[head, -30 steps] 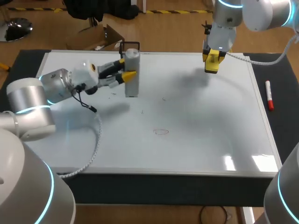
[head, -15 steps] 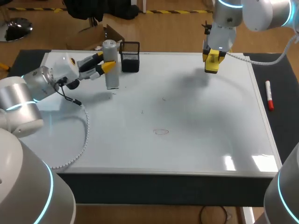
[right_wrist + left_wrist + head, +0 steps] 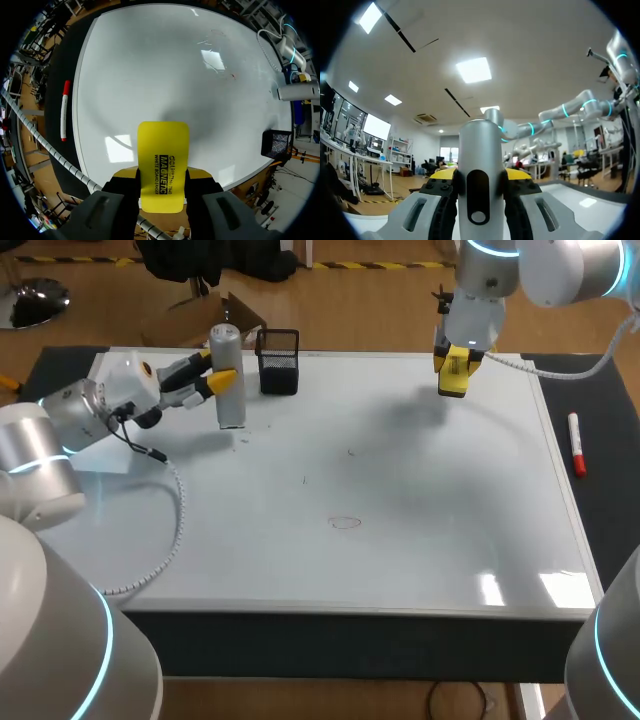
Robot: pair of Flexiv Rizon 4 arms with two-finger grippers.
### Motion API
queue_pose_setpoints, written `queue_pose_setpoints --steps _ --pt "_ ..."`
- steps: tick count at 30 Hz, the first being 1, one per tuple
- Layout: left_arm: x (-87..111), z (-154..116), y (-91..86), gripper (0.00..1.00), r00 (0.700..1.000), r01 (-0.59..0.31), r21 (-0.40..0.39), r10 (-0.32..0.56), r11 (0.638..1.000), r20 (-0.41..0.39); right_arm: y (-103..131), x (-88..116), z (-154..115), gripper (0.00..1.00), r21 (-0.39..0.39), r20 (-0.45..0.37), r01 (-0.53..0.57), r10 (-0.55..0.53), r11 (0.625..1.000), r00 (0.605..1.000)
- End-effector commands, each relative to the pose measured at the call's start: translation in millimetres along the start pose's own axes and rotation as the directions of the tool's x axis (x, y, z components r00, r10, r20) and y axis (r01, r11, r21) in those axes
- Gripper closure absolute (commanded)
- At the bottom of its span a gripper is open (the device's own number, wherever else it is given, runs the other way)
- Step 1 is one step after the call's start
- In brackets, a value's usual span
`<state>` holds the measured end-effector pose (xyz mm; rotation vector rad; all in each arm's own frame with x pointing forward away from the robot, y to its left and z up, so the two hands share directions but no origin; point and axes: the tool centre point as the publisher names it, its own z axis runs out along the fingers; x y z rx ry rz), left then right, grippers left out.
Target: Pick up the inspection probe, press it on each red-marked spot on the whiteboard one by one, put down the probe, pick up the eraser, and wipe off all the red marks.
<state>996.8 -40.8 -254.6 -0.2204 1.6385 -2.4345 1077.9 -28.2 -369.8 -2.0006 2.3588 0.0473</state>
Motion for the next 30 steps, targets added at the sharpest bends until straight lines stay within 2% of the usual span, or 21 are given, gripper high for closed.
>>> queue_pose_setpoints --steps 1,9,15,23,30 --pt "-0.3 0.6 -1.2 1.00 1.000 0.001 -0.001 -0.001 1.000 -0.001 -0.7 0.3 -0.9 1.00 0.000 -0.003 0.002 -0.002 1.000 1.000" --pt "-0.3 0.6 -1.2 1.00 1.000 0.001 -0.001 -0.001 1.000 -0.001 -0.7 0.3 -0.9 1.00 0.000 -0.003 0.002 -0.002 1.000 1.000" --pt "-0.3 0.6 -1.2 1.00 1.000 0.001 -0.001 -0.001 1.000 -0.001 27.3 -16.1 -1.5 1.00 0.015 -0.038 0.072 -0.072 0.997 0.997" --pt "-0.3 0.6 -1.2 1.00 1.000 0.001 -0.001 -0.001 1.000 -0.001 72.0 -55.9 -11.4 1.00 0.066 -0.033 0.162 -0.160 0.985 0.987" --pt "-0.3 0.6 -1.2 1.00 1.000 0.001 -0.001 -0.001 1.000 -0.001 124.7 -98.3 -1.3 1.00 0.068 0.013 0.238 -0.239 0.969 0.971"
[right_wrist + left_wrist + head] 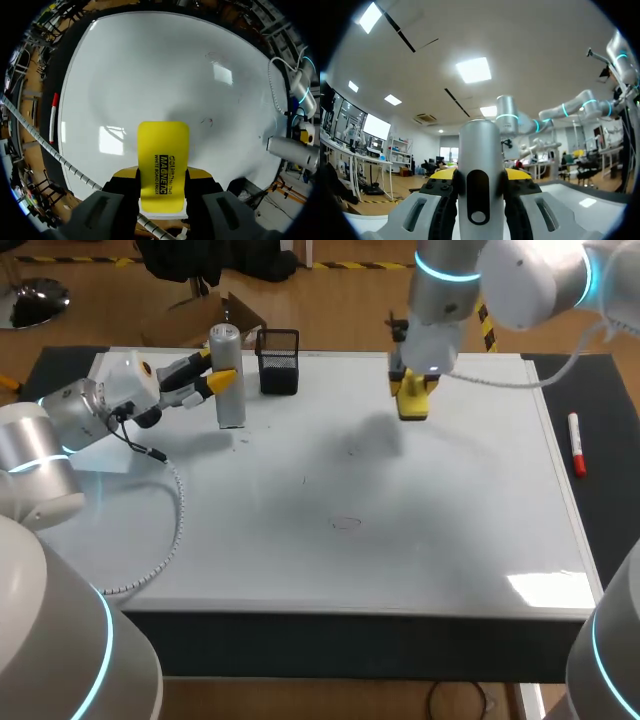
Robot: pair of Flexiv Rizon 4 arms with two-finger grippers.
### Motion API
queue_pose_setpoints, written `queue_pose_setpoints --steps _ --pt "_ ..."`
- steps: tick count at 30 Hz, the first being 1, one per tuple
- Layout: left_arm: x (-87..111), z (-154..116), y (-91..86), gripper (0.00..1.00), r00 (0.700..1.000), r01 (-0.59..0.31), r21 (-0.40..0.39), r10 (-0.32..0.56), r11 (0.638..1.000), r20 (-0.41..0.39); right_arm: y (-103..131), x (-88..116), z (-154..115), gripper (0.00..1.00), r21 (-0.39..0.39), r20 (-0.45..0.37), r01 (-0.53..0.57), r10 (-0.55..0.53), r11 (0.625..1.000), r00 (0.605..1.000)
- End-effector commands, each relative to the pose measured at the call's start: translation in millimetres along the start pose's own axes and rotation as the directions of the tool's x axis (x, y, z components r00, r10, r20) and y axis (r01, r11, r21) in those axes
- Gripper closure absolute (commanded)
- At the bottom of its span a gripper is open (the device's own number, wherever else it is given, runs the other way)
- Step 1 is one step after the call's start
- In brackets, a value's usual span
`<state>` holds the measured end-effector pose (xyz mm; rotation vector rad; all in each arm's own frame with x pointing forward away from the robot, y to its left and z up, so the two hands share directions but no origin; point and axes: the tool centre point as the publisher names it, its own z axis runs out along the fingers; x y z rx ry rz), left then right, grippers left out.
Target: Pick up the inspection probe, press it on each red-marked spot on the whiteboard one by one, put down the probe, pick up the eraser, and wipe off all the red marks.
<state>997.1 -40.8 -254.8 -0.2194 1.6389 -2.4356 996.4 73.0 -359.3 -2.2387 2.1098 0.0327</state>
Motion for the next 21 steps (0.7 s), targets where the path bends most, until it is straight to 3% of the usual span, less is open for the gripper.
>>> queue_pose_setpoints --steps 1,6,14,21 --pt "0.0 0.7 -1.4 1.00 1.000 0.000 -0.001 0.000 1.000 0.001 30.3 -23.5 6.5 1.00 0.053 0.020 0.027 -0.028 0.998 0.999" --pt "0.0 0.7 -1.4 1.00 1.000 0.000 -0.001 0.000 1.000 0.001 59.1 -53.8 12.6 1.00 0.036 0.077 0.057 -0.059 0.998 0.995" --pt "0.0 0.7 -1.4 1.00 1.000 0.000 -0.001 0.000 1.000 0.001 107.8 -105.7 19.2 1.00 0.003 0.057 0.122 -0.122 0.993 0.991" --pt "0.0 0.7 -1.4 1.00 1.000 0.000 -0.001 0.000 1.000 0.001 127.8 -123.1 18.6 1.00 -0.018 0.064 0.124 -0.122 0.992 0.990"
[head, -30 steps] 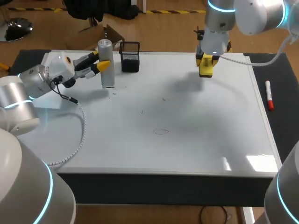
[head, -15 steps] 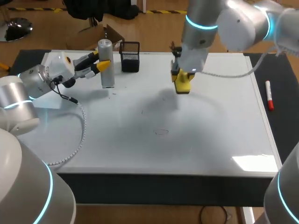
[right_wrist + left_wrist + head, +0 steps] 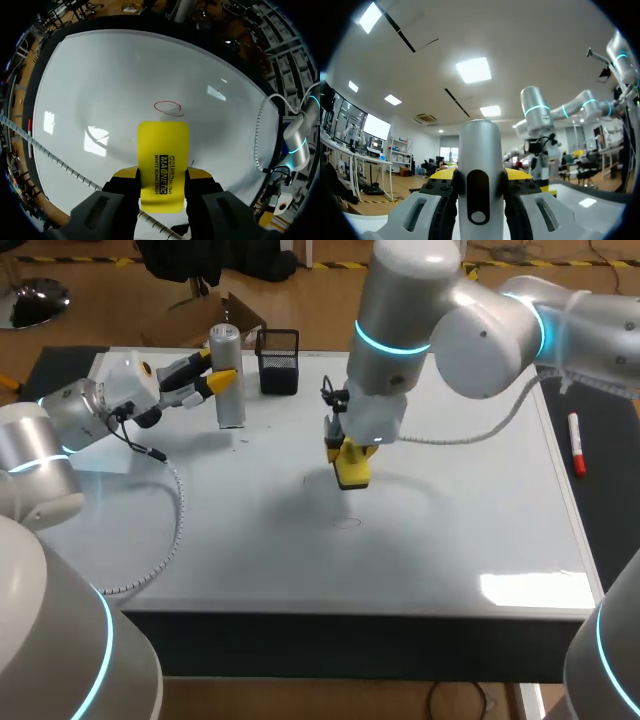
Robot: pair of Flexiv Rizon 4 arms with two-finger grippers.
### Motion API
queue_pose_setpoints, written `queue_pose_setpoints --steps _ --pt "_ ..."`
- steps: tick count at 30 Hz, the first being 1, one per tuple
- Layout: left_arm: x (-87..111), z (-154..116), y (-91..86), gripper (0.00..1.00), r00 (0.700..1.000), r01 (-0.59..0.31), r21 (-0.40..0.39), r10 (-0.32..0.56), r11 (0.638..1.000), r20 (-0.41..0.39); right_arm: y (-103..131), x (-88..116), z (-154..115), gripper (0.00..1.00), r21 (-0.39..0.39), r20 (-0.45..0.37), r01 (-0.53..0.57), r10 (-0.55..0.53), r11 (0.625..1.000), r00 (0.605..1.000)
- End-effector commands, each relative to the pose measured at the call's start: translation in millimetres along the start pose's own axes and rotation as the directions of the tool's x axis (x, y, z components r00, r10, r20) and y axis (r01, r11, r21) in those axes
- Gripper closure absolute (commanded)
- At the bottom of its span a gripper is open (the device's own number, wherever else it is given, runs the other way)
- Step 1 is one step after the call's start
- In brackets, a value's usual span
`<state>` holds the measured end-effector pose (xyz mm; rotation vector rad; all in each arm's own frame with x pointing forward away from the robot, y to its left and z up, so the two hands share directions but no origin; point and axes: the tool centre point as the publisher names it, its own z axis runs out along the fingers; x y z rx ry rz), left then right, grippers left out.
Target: Pick up the inspection probe, press it on each red-marked spot on the whiteboard one by one, put down the probe, pick up the eraser, and wipe off all the red marks.
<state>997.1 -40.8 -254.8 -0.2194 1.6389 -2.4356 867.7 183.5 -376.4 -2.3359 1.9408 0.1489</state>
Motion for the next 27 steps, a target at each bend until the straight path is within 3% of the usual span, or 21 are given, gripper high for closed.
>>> queue_pose_setpoints --steps 1,12,27 --pt "0.0 0.7 -1.4 1.00 1.000 0.000 -0.001 0.000 1.000 0.001 7.9 -11.5 -1.5 1.00 0.006 -0.020 0.005 -0.005 1.000 1.000" --pt "0.0 0.7 -1.4 1.00 1.000 0.000 -0.001 0.000 1.000 0.001 33.8 -32.7 20.8 1.00 -0.022 0.004 -0.015 0.015 1.000 1.000" --pt "0.0 0.7 -1.4 1.00 1.000 0.000 -0.001 0.000 1.000 0.001 63.0 -44.6 44.3 1.00 -0.072 0.018 -0.020 0.022 0.997 1.000"
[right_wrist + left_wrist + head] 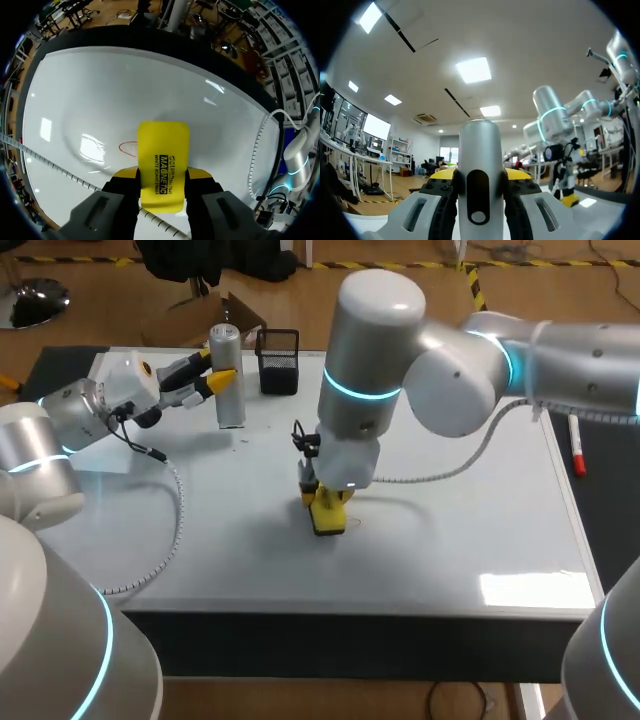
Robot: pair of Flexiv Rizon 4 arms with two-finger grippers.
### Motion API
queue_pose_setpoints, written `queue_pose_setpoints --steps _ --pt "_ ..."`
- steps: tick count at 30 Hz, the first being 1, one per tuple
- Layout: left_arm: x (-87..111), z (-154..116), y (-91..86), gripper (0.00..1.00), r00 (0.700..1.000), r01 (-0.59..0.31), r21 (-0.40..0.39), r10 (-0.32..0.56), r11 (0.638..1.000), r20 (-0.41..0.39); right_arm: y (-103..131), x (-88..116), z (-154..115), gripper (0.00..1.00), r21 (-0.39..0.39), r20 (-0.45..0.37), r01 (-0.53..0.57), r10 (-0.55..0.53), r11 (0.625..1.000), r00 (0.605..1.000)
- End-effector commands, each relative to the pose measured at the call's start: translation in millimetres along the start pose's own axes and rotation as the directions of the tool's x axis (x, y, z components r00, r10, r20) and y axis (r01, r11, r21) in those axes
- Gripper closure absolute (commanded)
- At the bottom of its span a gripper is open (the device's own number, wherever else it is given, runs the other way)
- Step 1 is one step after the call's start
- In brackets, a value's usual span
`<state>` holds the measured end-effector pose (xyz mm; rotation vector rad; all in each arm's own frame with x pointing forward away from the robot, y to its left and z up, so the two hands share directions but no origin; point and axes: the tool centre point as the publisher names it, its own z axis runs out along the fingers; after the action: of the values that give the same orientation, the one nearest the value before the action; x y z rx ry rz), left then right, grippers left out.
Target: Pick up the inspection probe, press it on each red-marked spot on the whiteboard one by one, put down the probe, pick up the eraser, and wipe off all the red marks.
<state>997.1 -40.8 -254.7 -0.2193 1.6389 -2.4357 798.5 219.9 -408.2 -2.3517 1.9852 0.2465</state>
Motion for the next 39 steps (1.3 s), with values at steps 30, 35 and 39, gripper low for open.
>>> queue_pose_setpoints --steps 30,35,39 --pt "-0.1 0.6 -1.4 1.00 1.000 0.000 -0.001 0.000 1.000 0.001 1.0 43.4 50.5 1.00 -0.003 -0.063 -0.089 0.089 0.996 0.994" --pt "-0.1 0.6 -1.4 1.00 1.000 0.000 -0.001 0.000 1.000 0.001 0.0 51.3 51.3 1.00 0.005 -0.072 -0.095 0.095 0.995 0.993" --pt "-0.1 0.6 -1.4 1.00 1.000 0.000 -0.001 0.000 1.000 0.001 -0.6 58.6 53.2 1.00 0.008 -0.083 -0.102 0.102 0.995 0.991"
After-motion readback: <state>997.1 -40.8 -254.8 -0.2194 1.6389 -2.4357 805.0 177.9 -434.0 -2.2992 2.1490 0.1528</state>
